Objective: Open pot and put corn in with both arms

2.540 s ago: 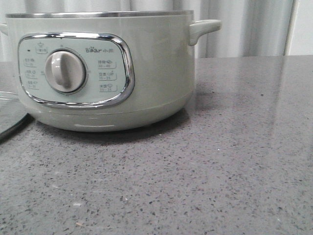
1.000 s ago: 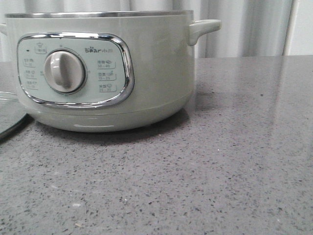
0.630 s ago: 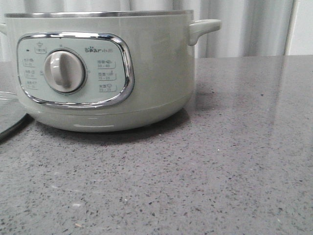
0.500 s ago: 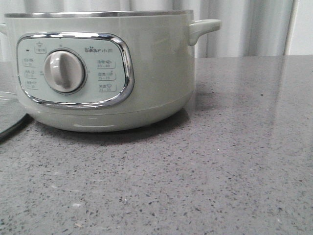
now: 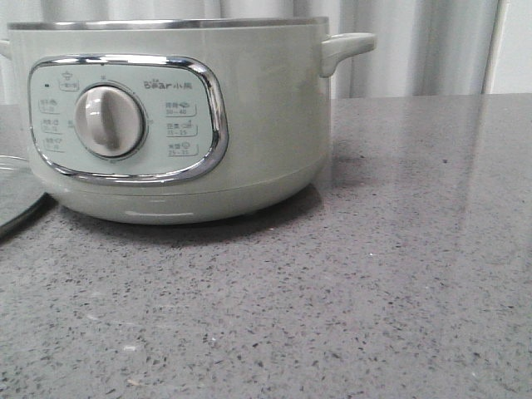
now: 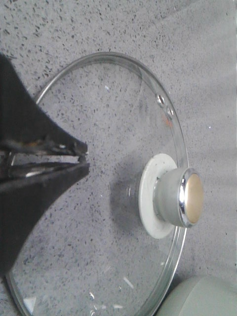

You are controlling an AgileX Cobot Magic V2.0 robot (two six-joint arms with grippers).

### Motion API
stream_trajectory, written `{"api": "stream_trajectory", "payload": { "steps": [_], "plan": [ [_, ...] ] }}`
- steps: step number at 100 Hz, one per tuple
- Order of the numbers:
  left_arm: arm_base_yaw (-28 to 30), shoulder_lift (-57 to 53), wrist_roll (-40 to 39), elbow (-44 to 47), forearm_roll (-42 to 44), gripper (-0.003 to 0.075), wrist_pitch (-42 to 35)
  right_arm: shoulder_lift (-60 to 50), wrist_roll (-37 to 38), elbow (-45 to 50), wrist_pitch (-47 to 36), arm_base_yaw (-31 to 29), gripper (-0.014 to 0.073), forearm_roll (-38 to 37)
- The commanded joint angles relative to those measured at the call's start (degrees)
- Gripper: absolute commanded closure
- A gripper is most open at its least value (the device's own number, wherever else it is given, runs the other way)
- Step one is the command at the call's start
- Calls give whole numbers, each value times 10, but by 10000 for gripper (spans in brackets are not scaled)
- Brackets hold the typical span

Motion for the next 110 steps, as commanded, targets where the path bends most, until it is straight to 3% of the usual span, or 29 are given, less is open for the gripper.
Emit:
{"api": "stream_trajectory", "payload": {
  "steps": [1, 25, 53, 62, 80, 110],
  "plan": [
    [1, -19, -5, 4, -10, 741, -14, 5, -4, -14, -50, -1, 668, 1],
    [1, -19, -5, 4, -10, 741, -14, -41, -4, 47, -63, -45, 668, -7],
    [1, -19, -5, 4, -10, 741, -14, -82, -4, 168, -311, -168, 667, -7],
    [1, -19, -5, 4, -10, 741, -14, -92, 37, 200, -376, -195, 668, -25],
    [1, -19, -5, 4, -10, 741, -14, -104, 103, 198, -320, -222, 668, -137],
    [1, -19, -5, 4, -10, 741, -14, -121, 115, 198, -189, -287, 668, -139]
  ]
}}
